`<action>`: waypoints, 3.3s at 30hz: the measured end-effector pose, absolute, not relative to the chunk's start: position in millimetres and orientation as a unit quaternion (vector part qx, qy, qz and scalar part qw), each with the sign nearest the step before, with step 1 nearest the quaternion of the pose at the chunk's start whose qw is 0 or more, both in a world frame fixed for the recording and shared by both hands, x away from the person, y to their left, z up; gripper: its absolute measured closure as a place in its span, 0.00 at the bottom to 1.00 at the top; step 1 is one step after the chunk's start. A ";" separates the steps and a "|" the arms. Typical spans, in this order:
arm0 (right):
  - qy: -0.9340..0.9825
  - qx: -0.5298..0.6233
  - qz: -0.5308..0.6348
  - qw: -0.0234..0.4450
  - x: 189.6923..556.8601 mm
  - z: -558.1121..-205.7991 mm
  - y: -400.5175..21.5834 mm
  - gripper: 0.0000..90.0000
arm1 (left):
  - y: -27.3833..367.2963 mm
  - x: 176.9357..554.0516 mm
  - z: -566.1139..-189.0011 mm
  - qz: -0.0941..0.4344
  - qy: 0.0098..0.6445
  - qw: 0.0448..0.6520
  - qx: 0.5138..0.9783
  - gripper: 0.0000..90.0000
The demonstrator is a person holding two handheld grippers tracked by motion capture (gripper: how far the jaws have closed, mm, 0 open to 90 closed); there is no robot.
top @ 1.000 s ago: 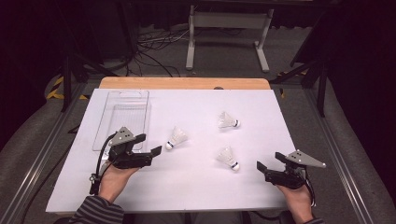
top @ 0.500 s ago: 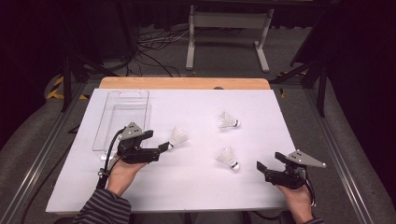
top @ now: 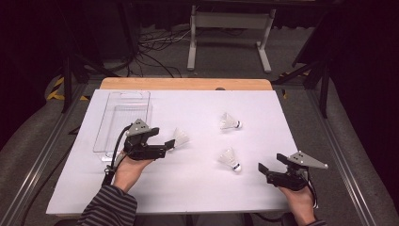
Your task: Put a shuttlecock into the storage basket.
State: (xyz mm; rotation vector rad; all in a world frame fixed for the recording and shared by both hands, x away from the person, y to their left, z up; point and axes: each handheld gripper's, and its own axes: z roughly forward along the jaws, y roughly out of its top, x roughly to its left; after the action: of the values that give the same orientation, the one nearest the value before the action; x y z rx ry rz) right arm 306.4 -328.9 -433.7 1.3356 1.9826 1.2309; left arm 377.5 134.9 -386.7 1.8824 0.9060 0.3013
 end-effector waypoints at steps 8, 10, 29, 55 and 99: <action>0.719 0.484 0.446 0.224 306.4 -433.8 -328.9 0.13 | 128.0 384.6 -382.9 0.120 0.374 0.488 0.779 0.25; 0.720 0.483 0.445 0.224 306.5 -433.9 -328.8 0.13 | 125.9 385.9 -381.3 0.129 0.372 0.480 0.784 0.25; 0.720 0.483 0.445 0.226 306.0 -433.4 -328.8 0.13 | 111.9 400.7 -374.0 0.105 0.400 0.417 0.809 0.27; 0.722 0.481 0.444 0.224 306.5 -433.9 -328.1 0.13 | 91.4 424.7 -375.2 0.070 0.404 0.300 0.861 0.30; 0.729 0.478 0.440 0.216 308.1 -435.3 -326.5 0.13 | 71.6 455.5 -412.1 0.034 0.446 0.181 0.876 0.42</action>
State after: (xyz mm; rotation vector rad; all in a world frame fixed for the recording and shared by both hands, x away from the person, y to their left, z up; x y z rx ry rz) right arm 308.1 -326.5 -435.3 1.3251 2.0209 1.2182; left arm 455.5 71.6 -412.1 2.4727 1.2601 0.0959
